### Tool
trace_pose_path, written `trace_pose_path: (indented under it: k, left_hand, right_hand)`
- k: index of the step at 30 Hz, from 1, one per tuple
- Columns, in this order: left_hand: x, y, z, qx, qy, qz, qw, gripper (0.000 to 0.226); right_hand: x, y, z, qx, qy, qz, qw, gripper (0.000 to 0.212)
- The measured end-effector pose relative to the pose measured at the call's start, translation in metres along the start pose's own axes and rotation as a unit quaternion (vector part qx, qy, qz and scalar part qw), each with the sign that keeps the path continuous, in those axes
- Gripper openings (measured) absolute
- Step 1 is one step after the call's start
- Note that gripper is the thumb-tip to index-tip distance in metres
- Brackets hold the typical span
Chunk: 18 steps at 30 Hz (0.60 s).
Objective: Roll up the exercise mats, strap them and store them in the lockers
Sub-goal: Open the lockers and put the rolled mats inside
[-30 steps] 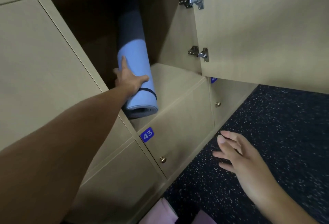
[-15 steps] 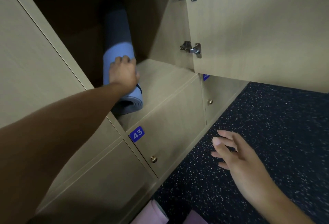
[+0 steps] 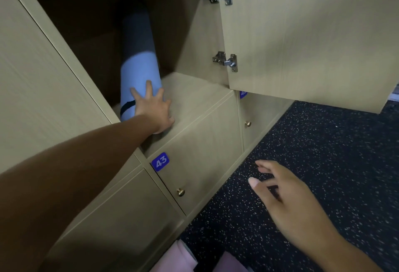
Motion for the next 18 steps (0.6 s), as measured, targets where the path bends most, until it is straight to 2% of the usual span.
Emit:
trace_pose_path:
  k: [2,6,11,15,18]
  left_hand:
    - [0.0,-0.005,0.011,-0.001,-0.004,-0.021,1.0,0.064]
    - [0.016,-0.001,0.045,0.04,0.058,-0.073,0.995,0.057]
    - [0.047,0.057,0.11,0.072,0.09,-0.173,0.978,0.049]
    - [0.06,0.104,0.179,0.087,0.128,-0.23,0.961,0.044]
    - [0.066,0.14,0.232,0.077,0.175,-0.289,0.938,0.041]
  right_hand:
    - [-0.001,0.006,0.008,0.03,0.014,-0.001,0.999,0.058]
    - [-0.002,0.013,0.025,0.053,0.032,-0.004,0.998,0.057]
    - [0.009,0.017,0.046,0.065,0.042,-0.004,0.997,0.067]
    - [0.023,0.028,0.064,0.096,0.039,-0.012,0.995,0.05]
    - [0.036,0.041,0.078,0.123,0.027,-0.017,0.992,0.046]
Point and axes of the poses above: each hand's wrist, its own x-axis away from the middle knuckle, its own z-axis out of the back of the hand, y = z × x, the point moved 2 cm from there along -x, towards the middle knuckle, and after that the axes turned 5 degrees about -z, right-handed, at the moved point
